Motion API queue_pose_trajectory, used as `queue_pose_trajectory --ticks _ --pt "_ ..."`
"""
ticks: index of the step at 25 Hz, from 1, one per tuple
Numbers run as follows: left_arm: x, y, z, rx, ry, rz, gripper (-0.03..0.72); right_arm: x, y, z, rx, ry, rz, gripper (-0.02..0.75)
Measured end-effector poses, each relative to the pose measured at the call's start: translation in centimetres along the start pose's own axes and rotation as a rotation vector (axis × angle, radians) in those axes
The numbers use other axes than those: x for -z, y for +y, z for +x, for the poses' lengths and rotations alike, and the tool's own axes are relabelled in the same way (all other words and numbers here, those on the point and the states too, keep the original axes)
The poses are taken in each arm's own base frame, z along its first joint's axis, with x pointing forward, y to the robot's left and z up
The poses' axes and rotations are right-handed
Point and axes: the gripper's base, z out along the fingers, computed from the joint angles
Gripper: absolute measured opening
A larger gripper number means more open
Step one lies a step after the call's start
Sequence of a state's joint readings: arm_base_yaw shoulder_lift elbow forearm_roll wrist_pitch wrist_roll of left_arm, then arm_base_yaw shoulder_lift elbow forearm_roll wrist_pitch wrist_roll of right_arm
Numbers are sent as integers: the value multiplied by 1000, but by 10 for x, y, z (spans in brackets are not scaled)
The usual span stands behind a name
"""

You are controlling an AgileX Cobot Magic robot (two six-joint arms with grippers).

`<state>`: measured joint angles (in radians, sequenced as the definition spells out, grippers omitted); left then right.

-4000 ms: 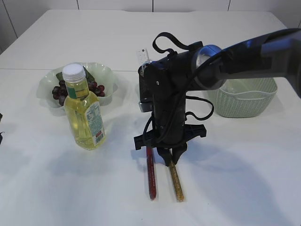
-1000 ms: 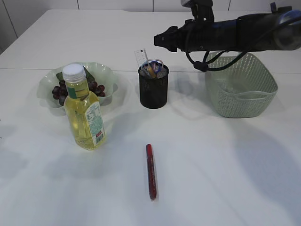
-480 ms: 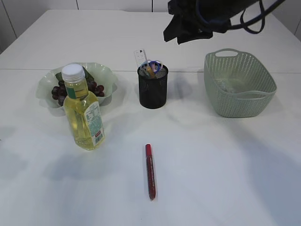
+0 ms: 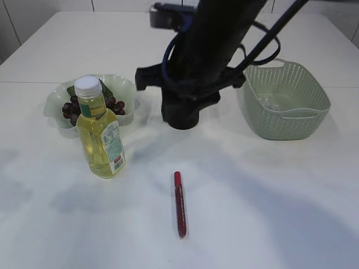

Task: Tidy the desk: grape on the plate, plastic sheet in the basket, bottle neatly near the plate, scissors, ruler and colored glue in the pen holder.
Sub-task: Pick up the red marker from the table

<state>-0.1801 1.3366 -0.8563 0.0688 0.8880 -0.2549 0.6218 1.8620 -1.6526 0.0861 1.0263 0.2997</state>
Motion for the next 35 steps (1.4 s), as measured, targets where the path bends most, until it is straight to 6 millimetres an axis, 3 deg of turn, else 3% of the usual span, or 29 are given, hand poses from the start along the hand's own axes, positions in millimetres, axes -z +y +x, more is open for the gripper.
queue_pose_trajectory --ticks 5,15,26,35 --pt "0 0 -1 -1 -15 3 469 -39 19 18 -69 110 52 323" --pt "0 -1 -3 3 -38 13 469 -105 14 34 -149 274 149 323" --pt "0 -2 -4 5 -43 18 469 -146 7 37 -158 323 219 323" --pt "0 -2 -4 5 -43 18 469 -155 4 39 -142 332 248 323"
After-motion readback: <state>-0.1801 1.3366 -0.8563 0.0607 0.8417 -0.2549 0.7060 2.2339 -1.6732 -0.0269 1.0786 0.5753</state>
